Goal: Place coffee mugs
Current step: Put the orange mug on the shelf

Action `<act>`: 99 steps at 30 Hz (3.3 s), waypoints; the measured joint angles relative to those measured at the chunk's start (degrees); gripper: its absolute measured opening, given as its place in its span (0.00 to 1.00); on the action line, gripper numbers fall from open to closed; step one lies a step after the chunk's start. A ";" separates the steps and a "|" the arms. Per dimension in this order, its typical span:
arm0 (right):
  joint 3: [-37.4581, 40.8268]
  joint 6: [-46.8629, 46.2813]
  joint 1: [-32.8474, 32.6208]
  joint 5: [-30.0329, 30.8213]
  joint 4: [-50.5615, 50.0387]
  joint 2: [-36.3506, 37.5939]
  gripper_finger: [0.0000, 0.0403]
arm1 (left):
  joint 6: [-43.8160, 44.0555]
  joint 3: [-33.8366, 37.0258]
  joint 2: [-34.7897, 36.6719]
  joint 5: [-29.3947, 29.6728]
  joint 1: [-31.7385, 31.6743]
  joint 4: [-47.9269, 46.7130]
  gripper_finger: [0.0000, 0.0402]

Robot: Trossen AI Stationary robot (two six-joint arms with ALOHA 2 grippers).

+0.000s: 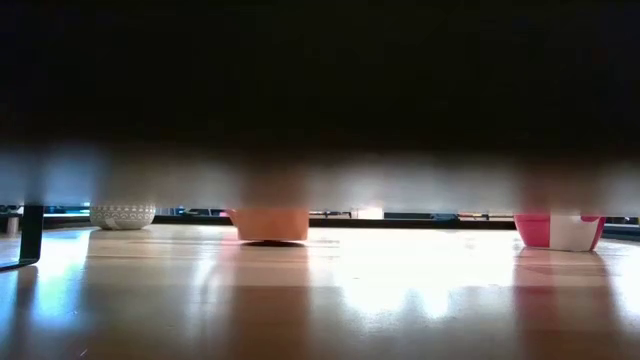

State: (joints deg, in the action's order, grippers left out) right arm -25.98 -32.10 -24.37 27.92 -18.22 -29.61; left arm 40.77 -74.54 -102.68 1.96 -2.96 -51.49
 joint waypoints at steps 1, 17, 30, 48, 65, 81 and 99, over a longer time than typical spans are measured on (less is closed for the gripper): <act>0.00 0.02 -0.01 0.00 -0.02 0.00 0.06 | 1.98 0.02 -0.02 0.02 0.00 -0.88 0.01; 0.00 -0.02 -0.01 -0.04 -1.01 0.02 0.06 | 10.36 -4.24 -0.69 3.70 0.04 -3.42 0.02; 0.00 -0.04 0.00 -0.07 -3.37 0.02 0.06 | 8.03 -5.41 -0.54 4.38 0.02 -5.64 0.08; 0.00 -0.07 0.00 -0.07 -3.87 0.02 0.06 | 9.56 -4.01 -0.32 2.39 0.55 -5.87 0.24; 0.00 -1.37 -0.01 -1.55 -3.99 0.02 0.06 | -29.27 -3.98 -0.30 5.78 -0.81 -1.85 0.39; 0.00 -4.11 0.01 -2.03 -4.90 0.00 0.06 | -53.41 -3.98 -0.28 3.36 -1.25 5.24 0.39; 0.00 -4.15 -0.01 -3.17 -4.67 0.02 0.06 | -59.42 -4.09 -2.64 -1.10 -1.16 7.08 0.39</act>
State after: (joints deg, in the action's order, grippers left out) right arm -25.98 -36.25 -24.38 24.75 -22.89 -29.58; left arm -18.65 -78.63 -105.32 0.86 -4.12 -44.41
